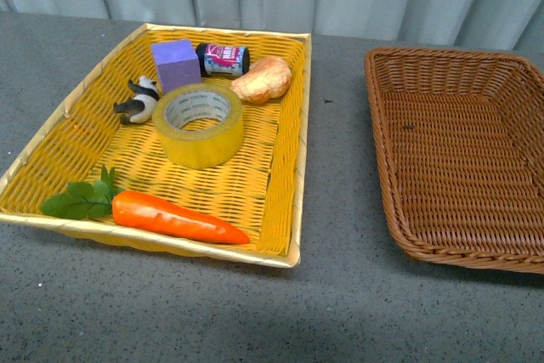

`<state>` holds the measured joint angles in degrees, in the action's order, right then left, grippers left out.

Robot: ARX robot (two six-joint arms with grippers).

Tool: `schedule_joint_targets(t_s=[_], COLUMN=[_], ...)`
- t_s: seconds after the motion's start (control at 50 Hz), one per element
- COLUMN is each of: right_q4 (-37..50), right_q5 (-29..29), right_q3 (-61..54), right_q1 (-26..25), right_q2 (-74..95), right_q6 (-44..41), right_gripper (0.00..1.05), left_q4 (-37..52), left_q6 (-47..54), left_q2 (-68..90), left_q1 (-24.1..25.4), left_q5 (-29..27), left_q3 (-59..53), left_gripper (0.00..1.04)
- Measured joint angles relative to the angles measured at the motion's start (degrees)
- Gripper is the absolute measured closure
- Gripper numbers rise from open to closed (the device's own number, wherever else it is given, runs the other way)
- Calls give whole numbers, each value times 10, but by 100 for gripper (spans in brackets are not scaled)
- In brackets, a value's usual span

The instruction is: Move tape to another basket

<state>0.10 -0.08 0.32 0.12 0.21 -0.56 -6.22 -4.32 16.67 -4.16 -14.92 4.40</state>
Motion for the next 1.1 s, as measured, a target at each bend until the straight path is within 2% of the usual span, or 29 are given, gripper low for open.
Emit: schedule_joint_targets(t_s=[0.22,0.42,0.62,0.94,1.1], right_q4=[0,0,0,0,0], right_q5=[0,0,0,0,0], right_q3=[0,0,0,0,0], right_q1=[0,0,0,0,0], right_q2=[0,0,0,0,0], right_q6=[0,0,0,0,0], right_gripper=[9,9,9,9,9], left_q4=[146,243,225,153,108], left_q6=[10,-1,-58,-117,-153], left_q2=[212,459,703,855,914], left_q1=[7,-34,-77,-95,-101], left_q5=[30,40,65,54,27], left_q3=[43,123,291,443,507], left_gripper=[6,6,6,6,6])
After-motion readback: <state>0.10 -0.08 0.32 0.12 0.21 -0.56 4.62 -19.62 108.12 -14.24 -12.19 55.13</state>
